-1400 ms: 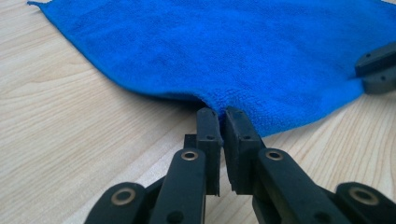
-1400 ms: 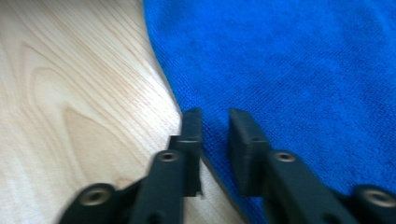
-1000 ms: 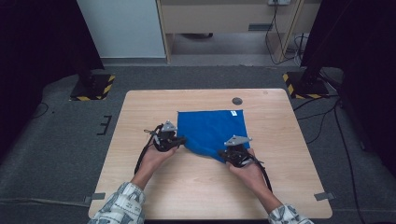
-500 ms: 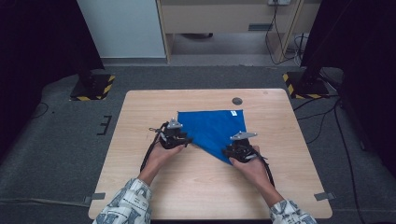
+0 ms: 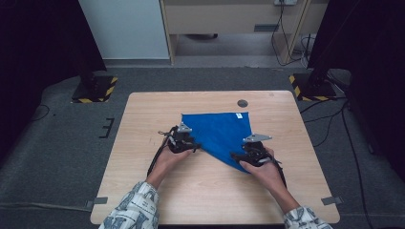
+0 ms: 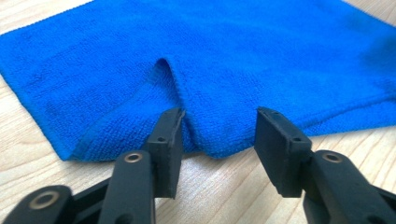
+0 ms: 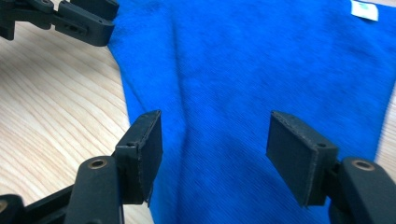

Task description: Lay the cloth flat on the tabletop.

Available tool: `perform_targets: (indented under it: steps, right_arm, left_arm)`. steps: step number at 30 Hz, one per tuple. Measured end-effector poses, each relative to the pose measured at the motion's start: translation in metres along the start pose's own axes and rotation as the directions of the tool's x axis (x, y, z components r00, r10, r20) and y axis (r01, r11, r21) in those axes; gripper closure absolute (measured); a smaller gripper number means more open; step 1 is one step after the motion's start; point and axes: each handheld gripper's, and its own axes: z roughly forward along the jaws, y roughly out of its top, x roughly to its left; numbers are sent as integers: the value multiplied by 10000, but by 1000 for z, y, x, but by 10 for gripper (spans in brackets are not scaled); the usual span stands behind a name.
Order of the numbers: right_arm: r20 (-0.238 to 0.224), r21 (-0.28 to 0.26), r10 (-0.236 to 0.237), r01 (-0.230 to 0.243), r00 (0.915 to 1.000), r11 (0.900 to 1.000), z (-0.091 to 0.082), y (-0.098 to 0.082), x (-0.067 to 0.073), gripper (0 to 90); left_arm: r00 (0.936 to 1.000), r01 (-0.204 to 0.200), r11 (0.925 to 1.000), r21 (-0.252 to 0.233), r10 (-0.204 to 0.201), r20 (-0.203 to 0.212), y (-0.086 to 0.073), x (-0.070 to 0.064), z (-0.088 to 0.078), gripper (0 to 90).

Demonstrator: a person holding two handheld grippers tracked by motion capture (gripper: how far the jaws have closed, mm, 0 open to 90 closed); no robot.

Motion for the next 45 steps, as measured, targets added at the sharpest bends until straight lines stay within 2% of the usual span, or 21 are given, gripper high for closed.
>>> perform_targets:
  steps: [2,5,9,12,16,20,25,31,35,36,37,40,42,45]
  right_arm:
    - [82,-12,83,-83,9999,10000,-4,-2,-4,370]
    - [240,-73,206,-204,9995,9998,-12,-5,-12,388]
    - [343,-9,242,-242,9991,9997,-21,-11,-19,376]
    - [386,-37,341,-340,9987,9994,-26,-15,-25,359]
    - [442,-15,271,-271,9987,9996,-32,-18,-30,371]
    - [670,101,251,-259,9974,9996,-36,-23,-33,436]
    - [907,441,274,-315,9955,9985,-42,-32,-32,518]
    - [1213,965,281,-399,9922,9945,-42,-43,-25,501]
    - [1169,1200,168,-309,9930,9923,-37,-46,-24,479]
    - [1168,1254,311,-458,9927,9910,-36,-46,-22,479]
    - [1191,1261,148,-299,9928,9916,-35,-46,-21,489]
    - [1335,1338,-70,-110,9910,9909,-36,-47,-18,554]
    - [1140,1364,-250,93,9932,9906,-36,-46,-15,651]
    - [860,1442,-119,-6,9962,9895,-35,-45,-13,795]
  left_arm:
    - [10000,-61,9999,103,60,65,0,-2,3,569]
    - [9998,-189,9993,317,191,-70,-1,-3,6,635]
    - [9999,-70,9999,144,72,-104,-2,-4,3,790]
    - [10000,-40,9999,130,41,-76,0,-5,-2,840]
    - [9999,-73,9999,113,74,-79,-5,-7,-20,846]
    - [9999,118,9999,29,-118,32,-14,-6,-37,853]
    - [9994,255,9997,13,-255,219,-29,-13,-58,859]
    - [9989,303,9991,297,-313,344,-46,-22,-74,858]
    - [9987,254,9988,429,-272,430,-54,-27,-79,846]
    - [9987,210,9986,477,-231,455,-56,-28,-80,846]
    - [9989,176,9983,555,-200,425,-58,-28,-80,846]
    - [9986,259,9969,749,-293,445,-64,-27,-78,852]
    - [9986,223,9961,859,-263,456,-66,-27,-76,861]
    - [9991,102,9961,873,-138,407,-66,-29,-75,865]
